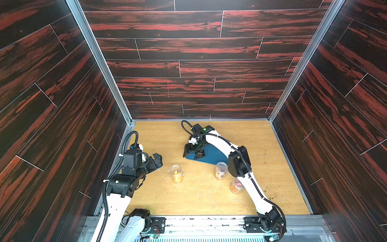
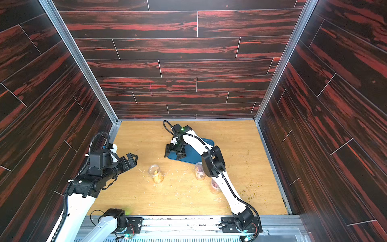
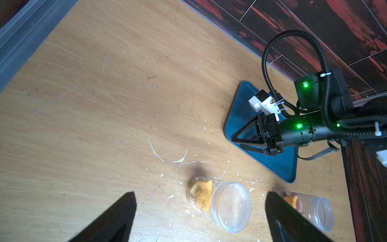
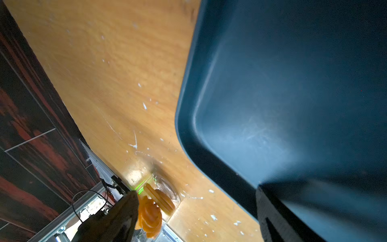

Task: Pour the cookies out of the jar
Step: Move the tray at the center of the board, then pick up the jar from the center of the board.

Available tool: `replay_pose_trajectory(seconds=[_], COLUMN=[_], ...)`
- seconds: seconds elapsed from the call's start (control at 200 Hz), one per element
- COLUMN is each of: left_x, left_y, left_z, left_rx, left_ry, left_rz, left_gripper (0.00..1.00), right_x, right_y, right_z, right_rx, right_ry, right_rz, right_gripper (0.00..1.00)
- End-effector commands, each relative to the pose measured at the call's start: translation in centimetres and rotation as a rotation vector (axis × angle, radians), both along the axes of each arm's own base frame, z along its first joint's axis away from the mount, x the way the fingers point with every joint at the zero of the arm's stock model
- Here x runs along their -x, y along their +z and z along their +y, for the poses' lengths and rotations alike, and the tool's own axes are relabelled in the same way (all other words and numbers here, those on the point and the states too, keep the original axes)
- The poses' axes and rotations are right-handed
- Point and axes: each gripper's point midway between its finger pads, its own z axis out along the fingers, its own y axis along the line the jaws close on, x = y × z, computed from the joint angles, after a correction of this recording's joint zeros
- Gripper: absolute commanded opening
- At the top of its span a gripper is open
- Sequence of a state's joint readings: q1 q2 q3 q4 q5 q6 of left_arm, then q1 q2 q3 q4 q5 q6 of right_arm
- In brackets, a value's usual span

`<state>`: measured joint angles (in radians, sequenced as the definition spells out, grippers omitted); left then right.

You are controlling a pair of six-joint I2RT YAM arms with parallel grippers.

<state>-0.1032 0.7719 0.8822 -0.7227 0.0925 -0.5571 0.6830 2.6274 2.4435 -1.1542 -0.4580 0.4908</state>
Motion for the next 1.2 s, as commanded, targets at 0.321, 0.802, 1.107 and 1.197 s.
replay_pose_trajectory(seconds=[0.321,0.802,1.107,1.197], left_x=[-0.1,-3.9,-4.4,-4.3], left_y=[1.2,6.3,4.8,4.0], left_z=[0.0,-2.1,-4.7,-4.9], left_rx=[-0.001,0.065,0.105,0.115], left_ry=[-0.002,-0.071,-0.158,-0.161], left_rz=[-0.042,-0.219,-0.167,-0.142], left_gripper=[1.0,1.0,1.0,1.0], right_x=[-2.2,5.8,13.8,14.3], right_y=[13.8,22.5,19.7,18.8], right_z=[-1.5,-17.4,-21.9,-21.8], right_rx=[-0.002,0.278,0.284,0.283], right_ry=[-0.018,-0.091,-0.127,-0.119], right_rz=[-0.376,-0.559,-0.352,-0.323], right_gripper=[0.92,0.93,0.99,0.99])
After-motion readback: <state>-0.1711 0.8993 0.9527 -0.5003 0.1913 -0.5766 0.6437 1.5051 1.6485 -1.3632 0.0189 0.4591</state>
